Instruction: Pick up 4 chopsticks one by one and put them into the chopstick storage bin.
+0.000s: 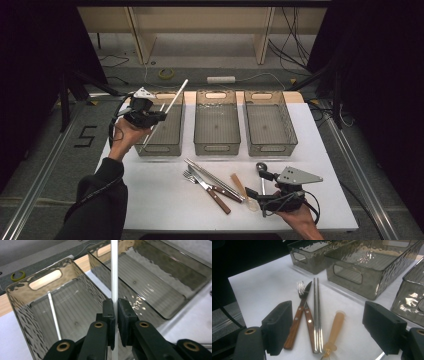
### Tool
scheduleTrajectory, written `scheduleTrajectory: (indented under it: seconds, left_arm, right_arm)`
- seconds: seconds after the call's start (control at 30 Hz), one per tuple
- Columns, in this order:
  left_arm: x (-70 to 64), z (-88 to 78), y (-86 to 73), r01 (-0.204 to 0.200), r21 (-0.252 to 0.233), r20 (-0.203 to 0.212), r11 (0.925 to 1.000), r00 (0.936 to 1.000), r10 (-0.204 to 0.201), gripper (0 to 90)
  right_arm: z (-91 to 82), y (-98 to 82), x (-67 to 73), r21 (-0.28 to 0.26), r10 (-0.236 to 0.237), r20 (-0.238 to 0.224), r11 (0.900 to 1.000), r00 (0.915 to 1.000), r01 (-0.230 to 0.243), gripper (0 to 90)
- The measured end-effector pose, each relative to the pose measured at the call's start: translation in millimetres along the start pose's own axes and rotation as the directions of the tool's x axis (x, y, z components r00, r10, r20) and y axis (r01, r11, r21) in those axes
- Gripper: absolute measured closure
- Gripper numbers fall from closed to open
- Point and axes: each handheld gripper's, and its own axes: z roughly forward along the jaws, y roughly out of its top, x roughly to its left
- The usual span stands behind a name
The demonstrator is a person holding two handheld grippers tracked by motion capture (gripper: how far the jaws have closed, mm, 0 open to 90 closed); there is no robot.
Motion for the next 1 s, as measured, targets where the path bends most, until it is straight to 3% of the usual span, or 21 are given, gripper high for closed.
scheduleTrajectory:
  seconds: [0.27,0.43,1.0]
  left_arm:
    - [23.4,17.2,-3.7,0.063,-0.017,-0.035,0.9979,0.9974,-0.064,84.4]
    - [31.8,22.8,-5.0,0.079,-0.028,-0.057,0.9965,0.9952,-0.080,84.4]
    - [41.1,44.2,-27.6,0.144,-0.003,-0.092,0.9896,0.9854,-0.143,84.3]
  right_arm:
    - [0.1,-0.5,-1.0,0.000,0.004,-0.006,1.000,1.0000,-0.004,25.2]
    - [0.7,-0.8,-1.2,0.001,0.006,-0.008,1.000,1.0000,-0.006,25.3]
    - [0.7,-0.7,-1.2,0.000,0.007,-0.012,1.000,0.9999,-0.007,25.3]
